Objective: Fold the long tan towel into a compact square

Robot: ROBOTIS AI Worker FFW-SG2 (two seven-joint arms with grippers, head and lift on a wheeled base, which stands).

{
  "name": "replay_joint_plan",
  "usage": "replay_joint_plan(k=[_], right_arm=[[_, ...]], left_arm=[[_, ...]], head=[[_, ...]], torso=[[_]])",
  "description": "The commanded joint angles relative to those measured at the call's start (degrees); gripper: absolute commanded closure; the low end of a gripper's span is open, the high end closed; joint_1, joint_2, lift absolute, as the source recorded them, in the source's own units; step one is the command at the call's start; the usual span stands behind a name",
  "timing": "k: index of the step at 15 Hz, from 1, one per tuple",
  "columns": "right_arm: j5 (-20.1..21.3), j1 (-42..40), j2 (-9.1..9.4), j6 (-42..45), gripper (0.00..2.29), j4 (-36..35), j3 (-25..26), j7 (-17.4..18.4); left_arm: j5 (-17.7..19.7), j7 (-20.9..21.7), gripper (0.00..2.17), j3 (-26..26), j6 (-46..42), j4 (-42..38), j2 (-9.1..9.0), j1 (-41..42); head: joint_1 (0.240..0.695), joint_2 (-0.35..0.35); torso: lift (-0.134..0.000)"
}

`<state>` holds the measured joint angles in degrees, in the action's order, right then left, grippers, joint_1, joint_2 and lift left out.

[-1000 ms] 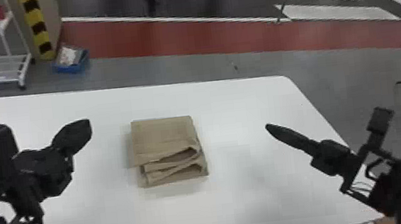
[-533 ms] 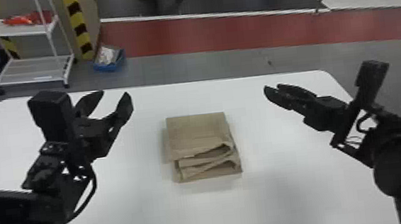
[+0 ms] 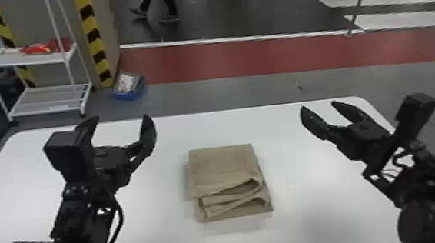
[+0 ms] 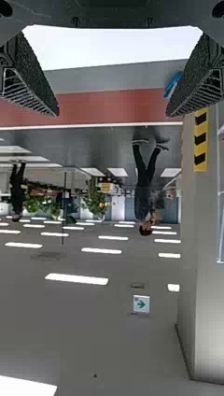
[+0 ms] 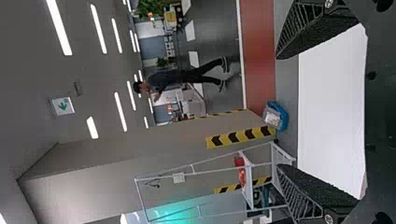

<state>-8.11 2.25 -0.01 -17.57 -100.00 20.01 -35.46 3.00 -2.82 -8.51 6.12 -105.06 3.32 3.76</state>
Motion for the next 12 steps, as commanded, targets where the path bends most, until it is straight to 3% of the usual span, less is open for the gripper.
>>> replay_joint_plan(k=[1,6,12], right_arm=[[-2.8,-3.7,0.07,1.4,0.06,-0.9,1.6,0.6],[-2.4,-8.8,0.07,-2.1,0.07,-6.9,2.1,6.3],[-2.1,-12.1,0.07,-1.9,0.08,-10.8,-0.1,8.2]], left_arm=[[0.3,-0.3,0.03,1.9,-0.5,0.1,0.37,2.2],[0.0,-1.0,0.11,2.1,-0.5,-1.6,0.72,4.8],[-1.0,-1.8,0.1,1.2,-1.4,-3.1,0.9,6.5]], head=[[0.622,-0.122],[0.677,-0.139],[0.695,-0.143]], torso=[[-0.124],[-0.124],[-0.124]])
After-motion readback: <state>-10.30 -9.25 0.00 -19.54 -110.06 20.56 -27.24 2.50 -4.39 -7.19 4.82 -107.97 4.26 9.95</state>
